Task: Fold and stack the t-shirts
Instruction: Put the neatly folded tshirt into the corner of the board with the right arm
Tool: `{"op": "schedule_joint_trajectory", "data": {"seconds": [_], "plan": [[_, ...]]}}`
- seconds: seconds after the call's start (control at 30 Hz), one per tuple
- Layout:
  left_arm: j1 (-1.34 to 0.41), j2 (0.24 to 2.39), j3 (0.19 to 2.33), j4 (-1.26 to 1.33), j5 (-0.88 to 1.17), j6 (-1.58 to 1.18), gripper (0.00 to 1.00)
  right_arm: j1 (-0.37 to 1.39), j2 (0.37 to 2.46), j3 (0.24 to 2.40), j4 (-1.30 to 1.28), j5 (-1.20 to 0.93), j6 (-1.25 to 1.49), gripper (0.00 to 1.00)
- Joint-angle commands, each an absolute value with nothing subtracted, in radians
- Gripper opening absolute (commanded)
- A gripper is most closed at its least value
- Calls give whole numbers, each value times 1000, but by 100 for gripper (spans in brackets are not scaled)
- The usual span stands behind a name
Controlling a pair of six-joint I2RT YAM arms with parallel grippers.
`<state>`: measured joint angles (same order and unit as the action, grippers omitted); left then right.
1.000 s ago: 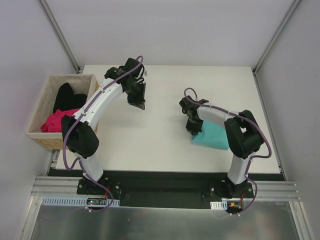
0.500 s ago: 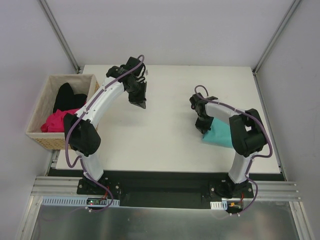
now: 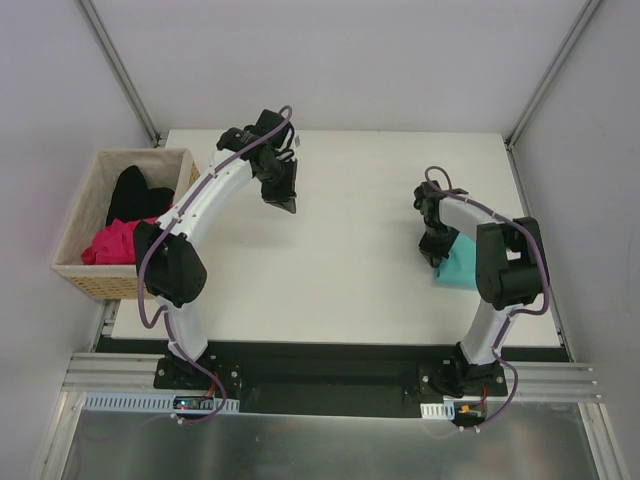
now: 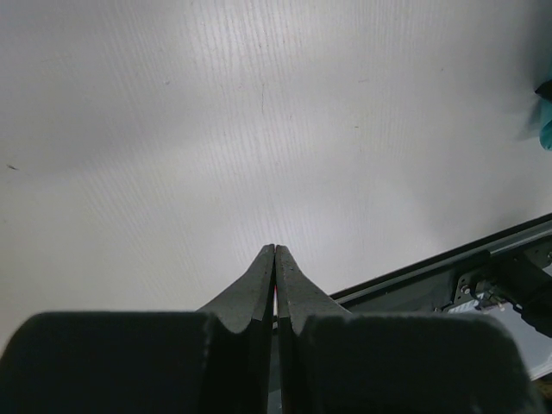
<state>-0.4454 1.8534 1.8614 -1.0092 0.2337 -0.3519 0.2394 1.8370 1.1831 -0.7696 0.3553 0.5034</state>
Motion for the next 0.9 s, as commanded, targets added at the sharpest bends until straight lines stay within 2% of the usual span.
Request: {"op": "schedule_joint_trajectory", "data": {"seconds": [0.0, 0.87], "plan": [[-449, 1864, 1916, -1028, 258, -354, 0, 175, 1822, 1183, -796, 382, 462, 10], [-449, 1936, 2028, -1071, 270, -367, 0, -87, 1928, 1298, -799, 368, 357, 9]]}}
